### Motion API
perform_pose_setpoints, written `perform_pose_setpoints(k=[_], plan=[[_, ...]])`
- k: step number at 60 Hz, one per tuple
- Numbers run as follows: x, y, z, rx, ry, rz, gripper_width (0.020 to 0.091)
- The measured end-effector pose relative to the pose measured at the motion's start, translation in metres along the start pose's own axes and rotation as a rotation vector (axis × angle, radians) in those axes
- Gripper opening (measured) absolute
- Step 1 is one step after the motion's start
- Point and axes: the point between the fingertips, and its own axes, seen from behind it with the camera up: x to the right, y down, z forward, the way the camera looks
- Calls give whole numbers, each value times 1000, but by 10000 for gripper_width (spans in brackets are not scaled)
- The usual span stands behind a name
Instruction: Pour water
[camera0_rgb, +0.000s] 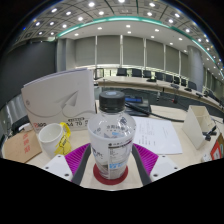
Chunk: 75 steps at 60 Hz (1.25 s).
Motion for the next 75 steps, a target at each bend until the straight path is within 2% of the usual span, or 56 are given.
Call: perform_pose_setpoints(k=[1, 3, 7, 17, 29, 36, 46, 59, 75], plan=[[-1, 1, -1, -9, -3, 2, 875], [-1, 4, -2, -22, -2, 16, 842], [2, 1, -10, -31, 20, 32, 869], [2, -14, -51, -66, 94, 37, 863], [-22, -27, -141, -137, 205, 118, 863], [-52, -32, -201, -135, 248, 131, 864], [-88, -22, -273, -177, 310, 130, 858], [-128, -10, -325, -194, 308, 118, 860], [-141, -9, -337, -185, 294, 101, 862]])
